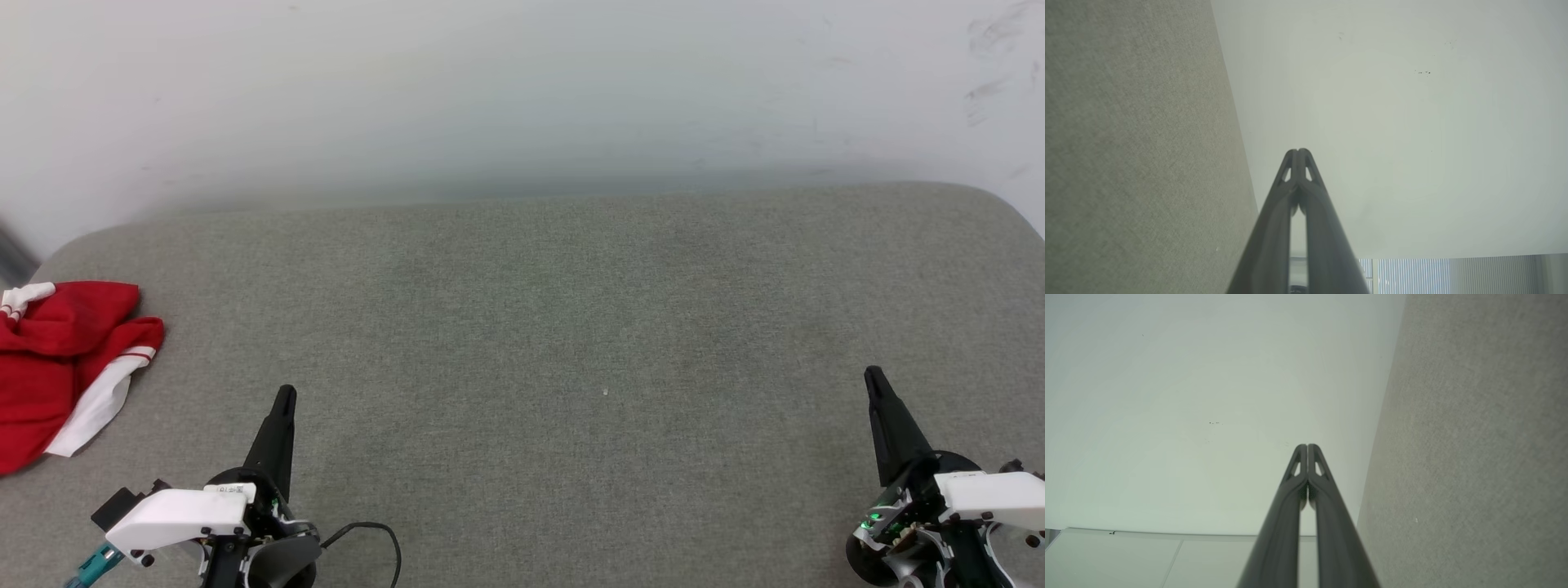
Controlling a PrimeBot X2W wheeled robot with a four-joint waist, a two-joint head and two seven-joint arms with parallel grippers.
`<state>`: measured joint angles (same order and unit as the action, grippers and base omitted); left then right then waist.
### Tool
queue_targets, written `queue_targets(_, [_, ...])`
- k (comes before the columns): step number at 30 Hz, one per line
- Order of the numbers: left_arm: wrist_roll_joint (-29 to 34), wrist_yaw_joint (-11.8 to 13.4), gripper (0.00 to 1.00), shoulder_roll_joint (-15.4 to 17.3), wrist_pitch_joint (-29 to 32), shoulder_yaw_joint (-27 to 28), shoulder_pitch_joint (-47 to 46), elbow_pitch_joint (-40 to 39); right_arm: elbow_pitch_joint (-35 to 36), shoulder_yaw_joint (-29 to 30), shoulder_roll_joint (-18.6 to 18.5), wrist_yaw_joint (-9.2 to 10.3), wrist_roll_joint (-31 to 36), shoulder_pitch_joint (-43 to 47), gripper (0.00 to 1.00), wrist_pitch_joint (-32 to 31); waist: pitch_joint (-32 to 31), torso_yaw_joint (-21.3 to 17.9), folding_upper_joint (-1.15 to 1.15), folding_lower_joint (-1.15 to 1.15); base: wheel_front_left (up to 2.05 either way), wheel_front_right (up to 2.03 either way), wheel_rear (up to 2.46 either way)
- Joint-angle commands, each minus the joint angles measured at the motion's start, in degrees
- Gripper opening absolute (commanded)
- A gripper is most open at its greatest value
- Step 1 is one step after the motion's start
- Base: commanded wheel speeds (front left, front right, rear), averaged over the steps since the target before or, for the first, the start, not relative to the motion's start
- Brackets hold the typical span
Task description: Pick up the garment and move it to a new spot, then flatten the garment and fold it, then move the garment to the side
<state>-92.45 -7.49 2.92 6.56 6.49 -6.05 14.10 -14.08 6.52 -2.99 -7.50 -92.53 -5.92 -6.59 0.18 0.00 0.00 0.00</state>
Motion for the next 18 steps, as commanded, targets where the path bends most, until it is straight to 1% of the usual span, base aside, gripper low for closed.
queue_targets(1, [0.08, -0.14, 0.0, -0.04, 0.07, 0.08, -0.47, 0.02, -0.03, -0.02, 0.21, 0.02, 0.25, -0.7, 0.0, -0.03, 0.0, 0.0, 0.0, 0.0, 0.0, 0.0, 0.0])
queue_targets(18, [0.08, -0.14, 0.0, -0.04, 0.07, 0.08, -0.47, 0.02, -0.03, -0.02, 0.21, 0.02, 0.25, -0.7, 0.0, -0.03, 0.0, 0.0, 0.0, 0.0, 0.0, 0.0, 0.0])
